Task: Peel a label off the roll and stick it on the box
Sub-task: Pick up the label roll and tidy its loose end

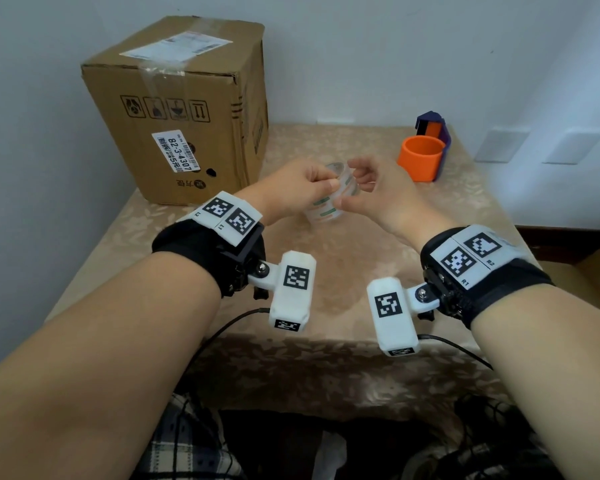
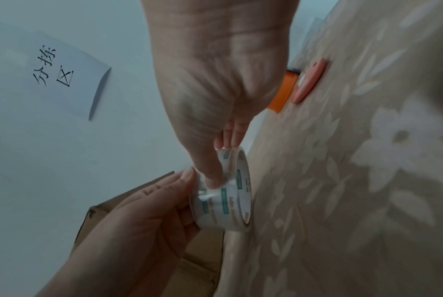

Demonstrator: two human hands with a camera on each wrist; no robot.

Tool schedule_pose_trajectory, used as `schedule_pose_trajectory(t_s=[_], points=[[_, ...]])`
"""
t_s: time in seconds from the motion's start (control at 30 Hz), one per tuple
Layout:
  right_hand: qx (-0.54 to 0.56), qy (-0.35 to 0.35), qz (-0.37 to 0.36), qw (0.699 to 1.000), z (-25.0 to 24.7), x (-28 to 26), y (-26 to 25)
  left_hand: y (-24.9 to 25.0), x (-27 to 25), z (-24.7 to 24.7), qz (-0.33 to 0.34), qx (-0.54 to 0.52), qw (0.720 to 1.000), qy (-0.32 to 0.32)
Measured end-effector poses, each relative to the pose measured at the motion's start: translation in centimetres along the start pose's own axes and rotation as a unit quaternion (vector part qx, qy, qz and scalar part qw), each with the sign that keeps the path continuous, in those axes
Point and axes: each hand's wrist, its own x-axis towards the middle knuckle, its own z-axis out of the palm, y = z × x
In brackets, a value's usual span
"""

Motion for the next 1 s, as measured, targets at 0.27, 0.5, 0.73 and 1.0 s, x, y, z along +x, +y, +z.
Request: schedule_pose_trajectory(t_s=[0.27,0.5,0.73,1.0], points=[[-0.045,0.010,-0.017,0.999,0.4,-0.1,-0.2,-0.3,-0.1,-0.5,-0.008,-0.010,1.000,-0.011],[-0.014,-0.011,0.001,1.000,0.0,-0.1,-0.4,0.0,-0.2,-0.3,-0.006,-0.002,1.000,-0.005],[-0.017,0.079,-0.017,0.997,0.2,0.6,-0.9,0.3,-0.8,-1.1,-0.012,0.040,0.999,-0.003],[-0.174,0.061,-0.056,0.981,0.1,0.5,-1.3,0.8,-1.4,-1.5,-0.024,0.078,0.996,-0.026]])
